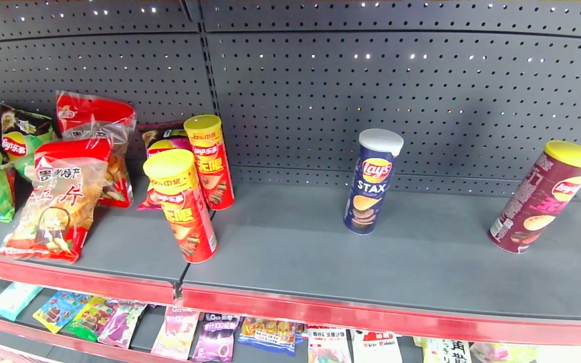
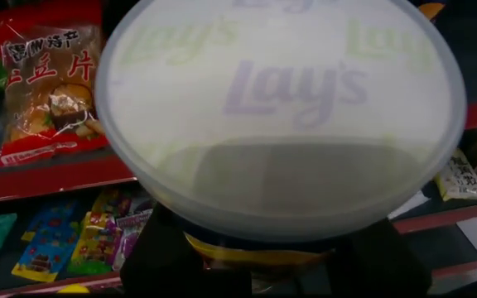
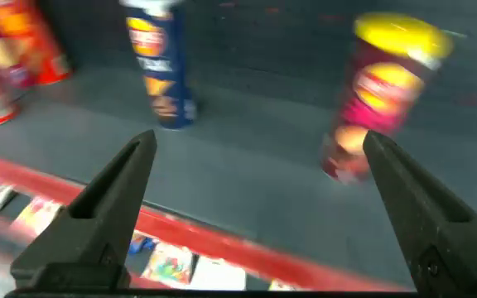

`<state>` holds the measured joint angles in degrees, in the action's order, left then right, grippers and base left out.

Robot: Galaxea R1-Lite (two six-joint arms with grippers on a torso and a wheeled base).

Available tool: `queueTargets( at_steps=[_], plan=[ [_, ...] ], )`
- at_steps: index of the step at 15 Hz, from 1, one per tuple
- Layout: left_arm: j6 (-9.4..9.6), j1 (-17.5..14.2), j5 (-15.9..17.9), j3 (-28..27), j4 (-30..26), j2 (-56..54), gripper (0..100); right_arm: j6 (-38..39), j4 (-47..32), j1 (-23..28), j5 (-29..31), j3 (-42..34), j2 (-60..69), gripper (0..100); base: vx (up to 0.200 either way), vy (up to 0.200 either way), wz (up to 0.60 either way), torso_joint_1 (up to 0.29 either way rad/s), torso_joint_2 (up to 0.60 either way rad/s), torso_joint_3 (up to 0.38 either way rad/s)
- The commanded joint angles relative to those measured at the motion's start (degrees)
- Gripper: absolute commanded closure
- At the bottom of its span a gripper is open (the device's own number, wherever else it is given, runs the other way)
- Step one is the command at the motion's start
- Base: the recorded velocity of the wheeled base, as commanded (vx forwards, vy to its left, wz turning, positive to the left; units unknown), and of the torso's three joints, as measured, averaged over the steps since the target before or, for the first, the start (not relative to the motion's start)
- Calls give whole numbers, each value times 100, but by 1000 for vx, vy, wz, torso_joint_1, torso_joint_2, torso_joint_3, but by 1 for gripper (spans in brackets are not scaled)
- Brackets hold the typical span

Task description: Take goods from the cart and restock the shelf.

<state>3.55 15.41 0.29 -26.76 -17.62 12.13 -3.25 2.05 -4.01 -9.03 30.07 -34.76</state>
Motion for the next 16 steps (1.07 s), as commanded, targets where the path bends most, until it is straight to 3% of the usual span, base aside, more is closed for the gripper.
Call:
queueTargets(
  at_steps=[1,4,8,12,13,16],
  plan=[
    [-109,6,50,-137,30,624,100,-219,217,-689,-890,737,-2088,0,0,0,0,0,0,0],
    [-135,6,41,-286,39,967,100,-167,621,-1172,-1540,789,-2914,0,0,0,0,0,0,0],
    [-135,-3,23,-330,30,1063,100,-237,1316,-1181,-2454,921,-4022,0,0,0,0,0,0,0],
    [-135,-3,59,-453,39,1257,100,-738,2133,-1128,-2630,1141,-5067,0,0,0,0,0,0,0],
    [-135,-3,59,-515,39,1327,100,-879,2740,-1049,-3017,1238,-5551,0,0,0,0,0,0,0],
    [-135,-3,50,-559,39,1371,100,-931,2924,-1040,-3245,1607,-5973,0,0,0,0,0,0,0]
  ],
)
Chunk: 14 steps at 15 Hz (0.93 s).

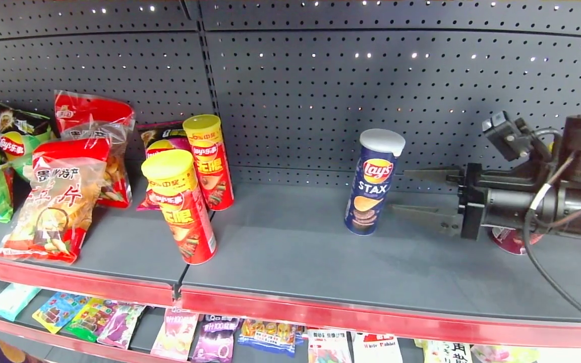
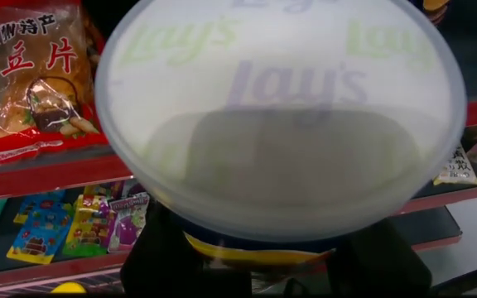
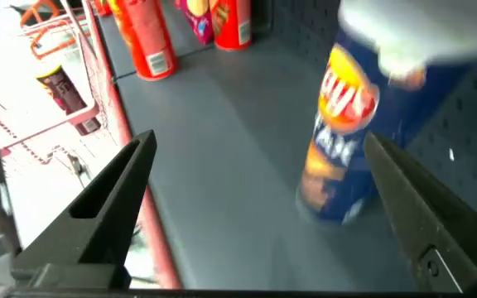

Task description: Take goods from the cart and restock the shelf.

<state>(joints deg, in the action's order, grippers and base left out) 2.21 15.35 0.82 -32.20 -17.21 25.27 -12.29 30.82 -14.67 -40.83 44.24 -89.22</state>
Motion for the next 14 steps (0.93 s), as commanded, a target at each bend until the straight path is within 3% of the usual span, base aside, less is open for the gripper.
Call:
queueTargets(
  at_steps=[1,8,14],
  plan=[
    [-1,3,-3,-6,-1,57,100,-28,38,34,-145,261,-587,0,0,0,0,0,0,0],
    [8,3,-3,-24,-1,66,100,-72,56,509,-110,392,-825,0,0,0,0,0,0,0],
    [17,12,-3,-32,-1,48,100,-81,56,552,-259,682,-1176,0,0,0,0,0,0,0]
  ],
)
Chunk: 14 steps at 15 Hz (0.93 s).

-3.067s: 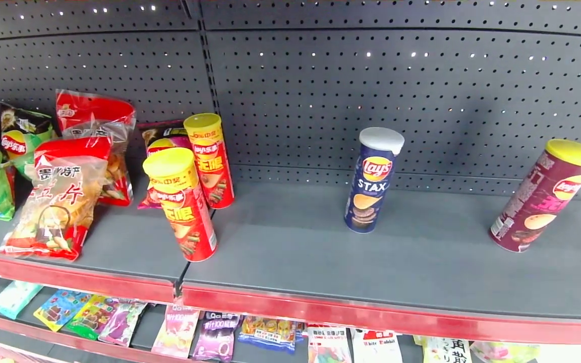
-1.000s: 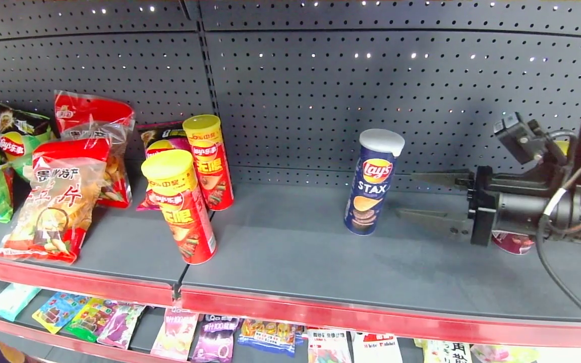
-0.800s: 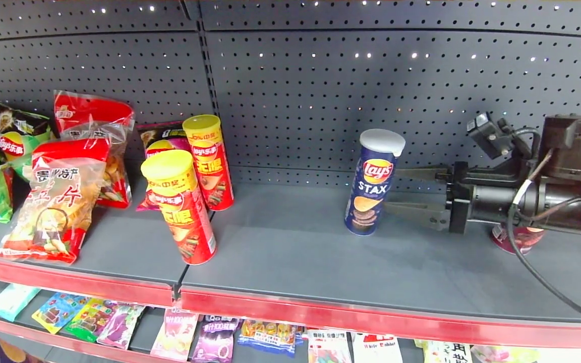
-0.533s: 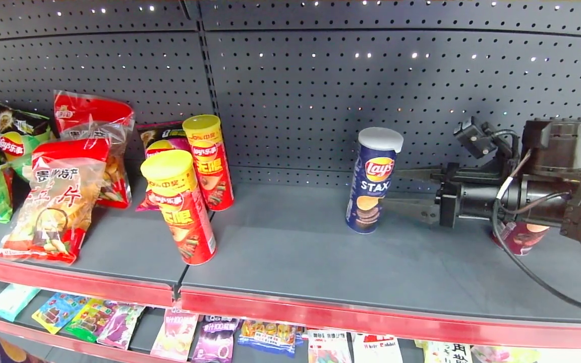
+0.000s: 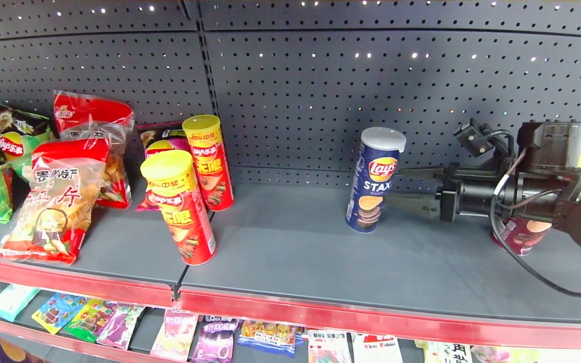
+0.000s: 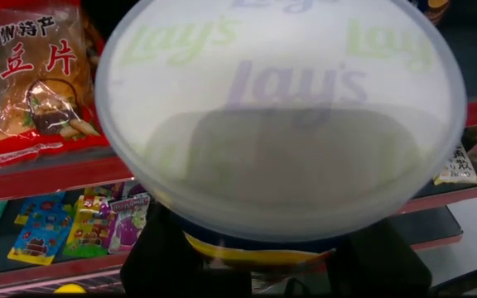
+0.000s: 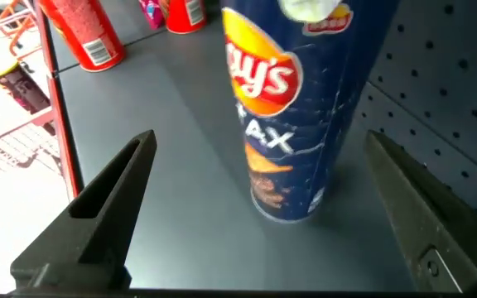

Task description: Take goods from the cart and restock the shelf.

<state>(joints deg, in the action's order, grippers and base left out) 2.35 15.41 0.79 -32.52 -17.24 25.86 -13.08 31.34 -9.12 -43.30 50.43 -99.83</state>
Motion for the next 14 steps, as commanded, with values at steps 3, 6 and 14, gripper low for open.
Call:
queueTargets(
  at_steps=[3,6,14],
  plan=[
    [28,6,0,-17,1,-2,100,-116,-5,7,-196,467,-467,0,0,0,0,0,0,0],
    [46,-3,0,-52,1,-2,100,-204,-5,7,-249,608,-652,0,0,0,0,0,0,0],
    [46,6,9,-43,1,16,100,-274,-5,77,-583,1118,-1109,0,0,0,0,0,0,0]
  ],
)
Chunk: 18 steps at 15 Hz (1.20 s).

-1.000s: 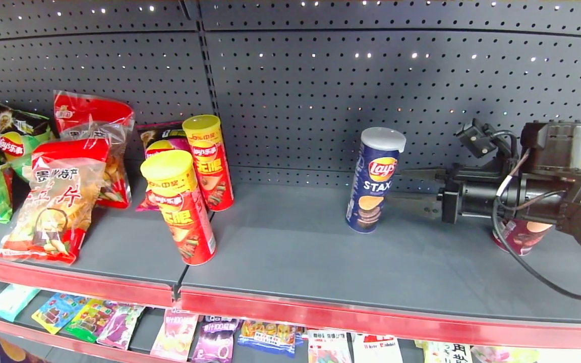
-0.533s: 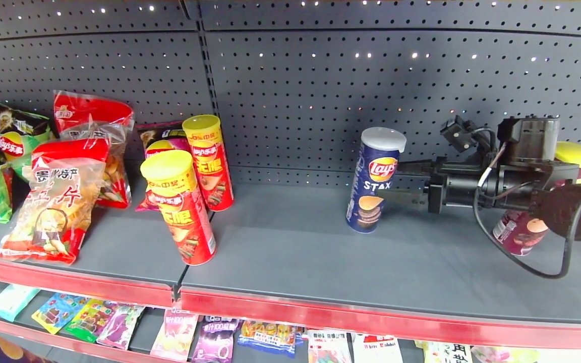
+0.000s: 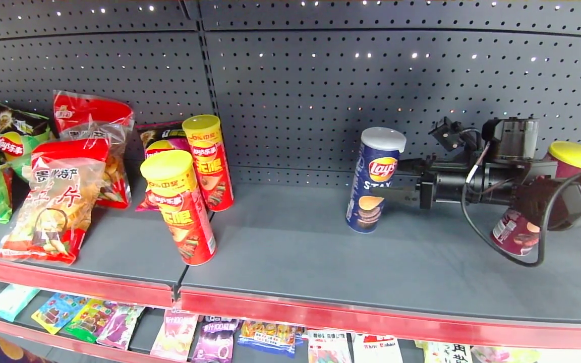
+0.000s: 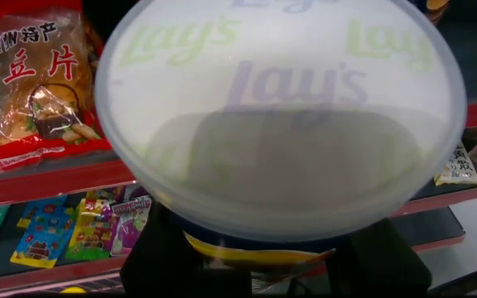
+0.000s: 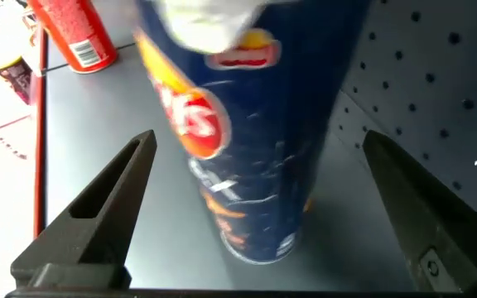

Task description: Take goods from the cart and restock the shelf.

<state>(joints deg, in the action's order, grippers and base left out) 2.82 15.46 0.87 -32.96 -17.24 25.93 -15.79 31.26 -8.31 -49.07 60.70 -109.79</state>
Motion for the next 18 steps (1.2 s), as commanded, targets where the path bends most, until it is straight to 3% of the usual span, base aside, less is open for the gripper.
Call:
queueTargets(
  at_steps=[1,11,12,18],
  plan=[
    [0,1,1,0,1,9,100,5,3,-12,-103,162,-139,0,0,0,0,0,0,0],
    [8,1,80,0,-8,9,100,14,12,-30,-402,390,-359,0,0,0,0,0,0,0],
    [8,1,80,0,1,9,100,14,21,-30,-419,434,-377,100,0,0,0,0,0,0],
    [8,1,80,0,1,0,100,23,21,-241,-349,469,-429,100,0,0,0,0,0,0]
  ],
)
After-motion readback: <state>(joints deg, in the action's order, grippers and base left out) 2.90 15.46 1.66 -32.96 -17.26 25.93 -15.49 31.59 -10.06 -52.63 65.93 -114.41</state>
